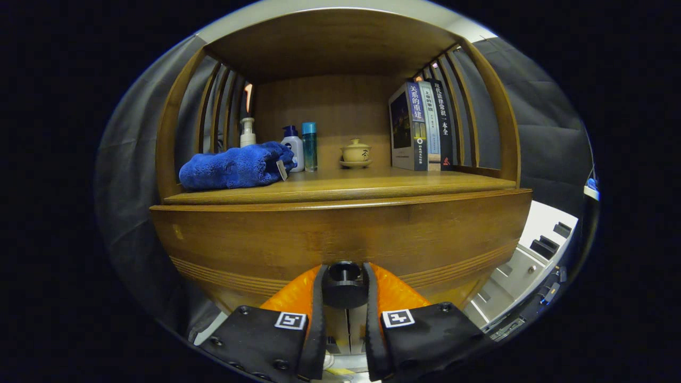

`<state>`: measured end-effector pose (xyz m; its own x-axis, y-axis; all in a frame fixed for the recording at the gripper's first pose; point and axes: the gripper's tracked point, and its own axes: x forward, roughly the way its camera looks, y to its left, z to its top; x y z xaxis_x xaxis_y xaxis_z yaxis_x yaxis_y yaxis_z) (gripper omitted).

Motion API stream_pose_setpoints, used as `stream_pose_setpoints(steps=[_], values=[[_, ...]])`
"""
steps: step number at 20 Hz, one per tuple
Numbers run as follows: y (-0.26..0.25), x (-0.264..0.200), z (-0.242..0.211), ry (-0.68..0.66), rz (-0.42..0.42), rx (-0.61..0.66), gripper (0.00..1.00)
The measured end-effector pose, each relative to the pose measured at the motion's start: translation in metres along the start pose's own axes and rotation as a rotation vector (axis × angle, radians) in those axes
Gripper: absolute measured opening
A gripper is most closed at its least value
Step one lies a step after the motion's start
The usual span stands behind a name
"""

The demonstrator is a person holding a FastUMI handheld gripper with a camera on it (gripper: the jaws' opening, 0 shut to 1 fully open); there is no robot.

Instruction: Pull open the drawer, take out the items inside it, and place them on the countertop above the cabinet.

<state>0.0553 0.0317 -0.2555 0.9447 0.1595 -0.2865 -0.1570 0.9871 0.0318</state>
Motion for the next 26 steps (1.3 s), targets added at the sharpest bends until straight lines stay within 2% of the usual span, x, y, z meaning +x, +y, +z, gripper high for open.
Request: stream_pose_setpoints(steps=[13, 21, 22, 26], values=[[-0.002, -0.081, -0.023, 0.006, -0.018, -0.049, 0.39], [-0.003, -0.11, -0.03, 0.004, -0.025, -0.03, 0.39], [-0.004, -0.107, -0.03, 0.001, -0.028, -0.022, 0.31], [-0.002, -0.118, -0.033, 0.003, -0.019, -0.029, 0.31]])
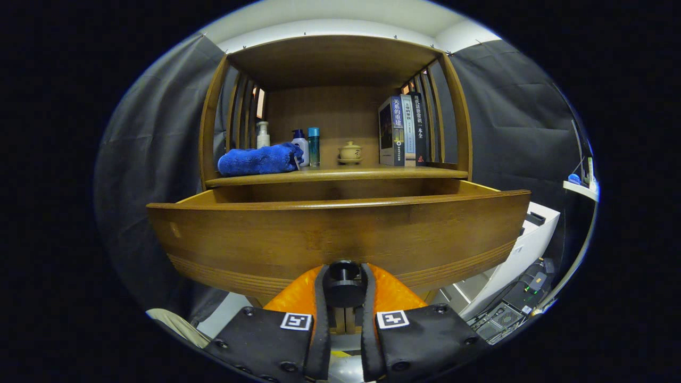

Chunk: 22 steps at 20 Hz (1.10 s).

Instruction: Pull open the drawer, take out the items inside it, and place them on the countertop above the cabinet.

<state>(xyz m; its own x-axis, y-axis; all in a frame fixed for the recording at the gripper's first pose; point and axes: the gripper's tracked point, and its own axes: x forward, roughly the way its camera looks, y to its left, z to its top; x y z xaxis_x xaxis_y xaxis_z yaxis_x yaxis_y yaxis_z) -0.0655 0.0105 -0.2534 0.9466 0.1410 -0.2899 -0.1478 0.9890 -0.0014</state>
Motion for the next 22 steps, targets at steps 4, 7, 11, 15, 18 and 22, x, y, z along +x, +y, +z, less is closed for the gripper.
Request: stream_pose_setpoints(steps=[4, 7, 11, 15, 18, 22], values=[[0.001, -0.01, -0.004, 0.006, 0.008, -0.01, 0.31], [0.001, -0.019, -0.008, 0.011, 0.014, -0.012, 0.31], [0.002, -0.032, -0.012, 0.022, 0.014, -0.005, 0.31], [0.002, -0.044, -0.018, 0.032, 0.014, 0.002, 0.31], [0.003, -0.044, -0.018, 0.033, 0.018, -0.02, 0.31], [0.002, -0.043, -0.018, 0.06, 0.01, 0.003, 0.38]])
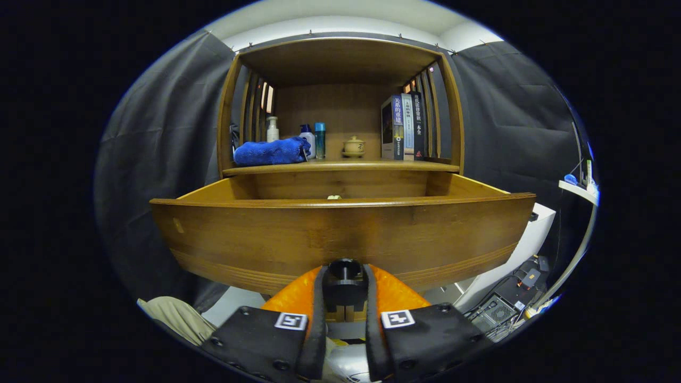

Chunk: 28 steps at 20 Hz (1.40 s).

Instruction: Pull open the drawer, take out the items inside it, and place them on the countertop above the cabinet.

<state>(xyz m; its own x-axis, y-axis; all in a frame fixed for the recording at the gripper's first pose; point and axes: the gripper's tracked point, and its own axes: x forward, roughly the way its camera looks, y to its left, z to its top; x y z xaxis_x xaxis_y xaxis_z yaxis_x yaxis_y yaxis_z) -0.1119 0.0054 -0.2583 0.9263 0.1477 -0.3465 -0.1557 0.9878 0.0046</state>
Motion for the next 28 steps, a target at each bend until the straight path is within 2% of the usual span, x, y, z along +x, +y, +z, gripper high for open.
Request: stream_pose_setpoints(steps=[3, 8, 14, 18, 28], values=[[0.002, -0.007, 0.007, 0.02, 0.004, 0.027, 0.48], [-0.002, -0.022, 0.049, -0.034, 0.012, 0.037, 0.91], [-0.011, -0.031, 0.098, -0.079, -0.001, 0.127, 0.94], [-0.017, -0.013, 0.116, -0.004, -0.032, 0.195, 0.97], [-0.014, 0.076, 0.163, 0.158, -0.032, 0.106, 0.99]])
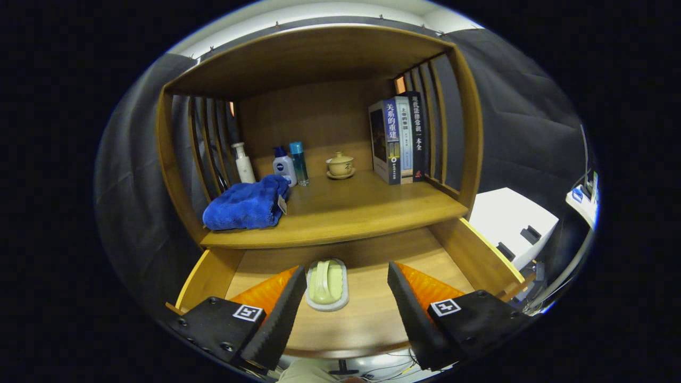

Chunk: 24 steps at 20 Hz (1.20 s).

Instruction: Pull open the drawer, take out the items inside it, and place them on the countertop above the cabinet.

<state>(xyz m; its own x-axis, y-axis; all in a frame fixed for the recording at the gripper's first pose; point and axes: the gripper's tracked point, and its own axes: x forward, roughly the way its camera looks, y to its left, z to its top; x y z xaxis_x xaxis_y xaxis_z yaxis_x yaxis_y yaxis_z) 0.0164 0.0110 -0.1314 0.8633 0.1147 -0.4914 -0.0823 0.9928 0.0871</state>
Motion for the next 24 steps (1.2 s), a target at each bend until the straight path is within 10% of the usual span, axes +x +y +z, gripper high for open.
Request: stream_pose_setpoints(steps=[24], values=[[0.021, 0.124, -0.063, 0.556, -0.009, -0.126, 0.9]])
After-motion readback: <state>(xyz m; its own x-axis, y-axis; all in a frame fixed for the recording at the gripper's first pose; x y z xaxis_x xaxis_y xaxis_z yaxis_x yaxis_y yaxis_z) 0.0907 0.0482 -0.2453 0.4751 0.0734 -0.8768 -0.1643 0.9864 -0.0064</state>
